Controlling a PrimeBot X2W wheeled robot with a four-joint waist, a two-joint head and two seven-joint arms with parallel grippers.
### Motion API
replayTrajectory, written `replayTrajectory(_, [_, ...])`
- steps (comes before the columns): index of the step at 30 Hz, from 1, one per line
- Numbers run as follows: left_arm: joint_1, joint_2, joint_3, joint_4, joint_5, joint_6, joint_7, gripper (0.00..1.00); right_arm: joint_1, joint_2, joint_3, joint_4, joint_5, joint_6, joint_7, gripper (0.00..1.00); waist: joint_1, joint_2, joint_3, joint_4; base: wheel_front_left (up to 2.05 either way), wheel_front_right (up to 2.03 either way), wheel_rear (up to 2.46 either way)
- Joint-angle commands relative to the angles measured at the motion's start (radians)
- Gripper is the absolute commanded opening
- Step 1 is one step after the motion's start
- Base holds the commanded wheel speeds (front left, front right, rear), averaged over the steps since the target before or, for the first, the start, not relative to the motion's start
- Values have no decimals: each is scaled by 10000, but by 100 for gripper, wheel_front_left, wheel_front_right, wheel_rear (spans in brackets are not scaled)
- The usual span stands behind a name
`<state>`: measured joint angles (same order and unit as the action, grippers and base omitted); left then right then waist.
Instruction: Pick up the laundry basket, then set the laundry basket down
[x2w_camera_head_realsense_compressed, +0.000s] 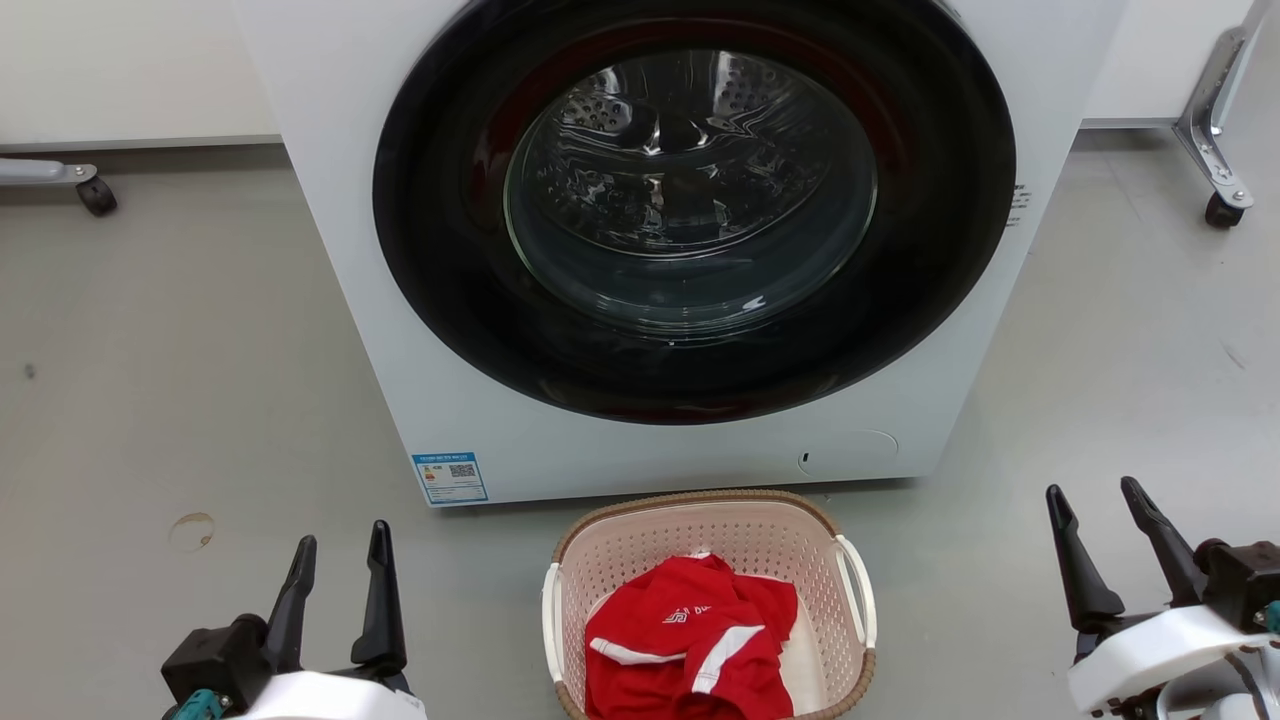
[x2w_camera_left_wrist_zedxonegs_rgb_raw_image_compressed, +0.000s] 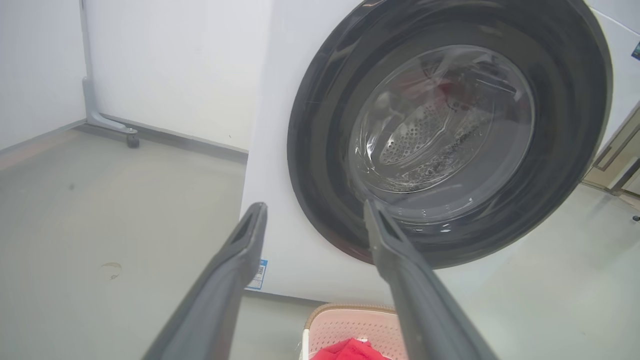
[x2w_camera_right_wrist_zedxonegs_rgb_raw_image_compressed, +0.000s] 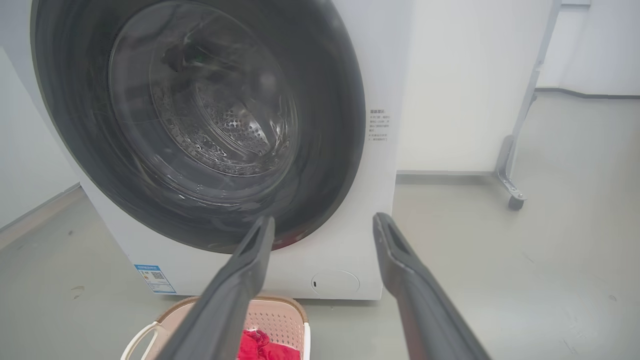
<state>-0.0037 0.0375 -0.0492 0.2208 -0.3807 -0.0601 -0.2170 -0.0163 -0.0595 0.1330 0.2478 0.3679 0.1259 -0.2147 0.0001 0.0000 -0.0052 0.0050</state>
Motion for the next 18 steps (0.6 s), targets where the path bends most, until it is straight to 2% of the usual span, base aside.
replayTrajectory(1, [-193, 116, 209, -292, 308, 85, -179, 100, -464, -291, 221, -215, -304, 44, -202, 100, 0, 0, 5, -7, 0, 0, 0])
replayTrajectory(11, [-205, 127, 92, -230, 1197, 101, -444, 100, -494, -338, 399, -219, -1139, 48, -466, 100, 0, 0, 21, -38, 0, 0, 0])
replayTrajectory(18, [-207, 127, 86, -183, 1154, 122, -448, 100, -483, -311, 316, -218, -1078, 48, -471, 100, 0, 0, 23, -40, 0, 0, 0])
